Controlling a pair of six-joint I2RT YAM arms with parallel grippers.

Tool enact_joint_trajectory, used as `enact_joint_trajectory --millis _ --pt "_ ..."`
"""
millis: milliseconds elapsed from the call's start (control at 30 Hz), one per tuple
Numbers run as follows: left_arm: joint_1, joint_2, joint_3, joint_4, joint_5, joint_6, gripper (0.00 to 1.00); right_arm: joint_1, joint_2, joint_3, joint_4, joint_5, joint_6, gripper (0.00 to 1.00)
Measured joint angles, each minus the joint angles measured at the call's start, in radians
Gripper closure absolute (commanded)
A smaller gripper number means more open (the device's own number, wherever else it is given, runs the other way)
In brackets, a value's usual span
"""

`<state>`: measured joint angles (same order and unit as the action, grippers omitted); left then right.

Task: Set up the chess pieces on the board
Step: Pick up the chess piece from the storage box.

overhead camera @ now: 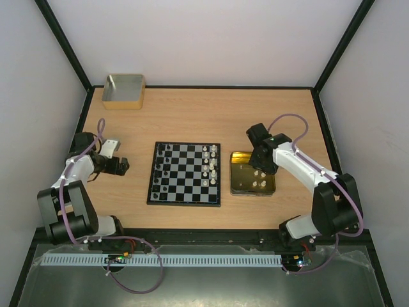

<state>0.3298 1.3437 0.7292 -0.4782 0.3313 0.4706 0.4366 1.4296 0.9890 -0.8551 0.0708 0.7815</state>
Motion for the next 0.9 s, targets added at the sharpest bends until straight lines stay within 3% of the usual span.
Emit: enact_joint_trajectory --millis 333,900 --pt "-0.006 0.012 0.000 0.000 0.008 -0.007 0.00 -0.072 -0.010 -0.052 0.012 -0.014 -0.007 0.70" --pt "-0.008 0.012 0.000 0.000 0.009 -0.011 0.01 -0.132 0.061 -0.099 0.119 -0.069 -0.026 0.80"
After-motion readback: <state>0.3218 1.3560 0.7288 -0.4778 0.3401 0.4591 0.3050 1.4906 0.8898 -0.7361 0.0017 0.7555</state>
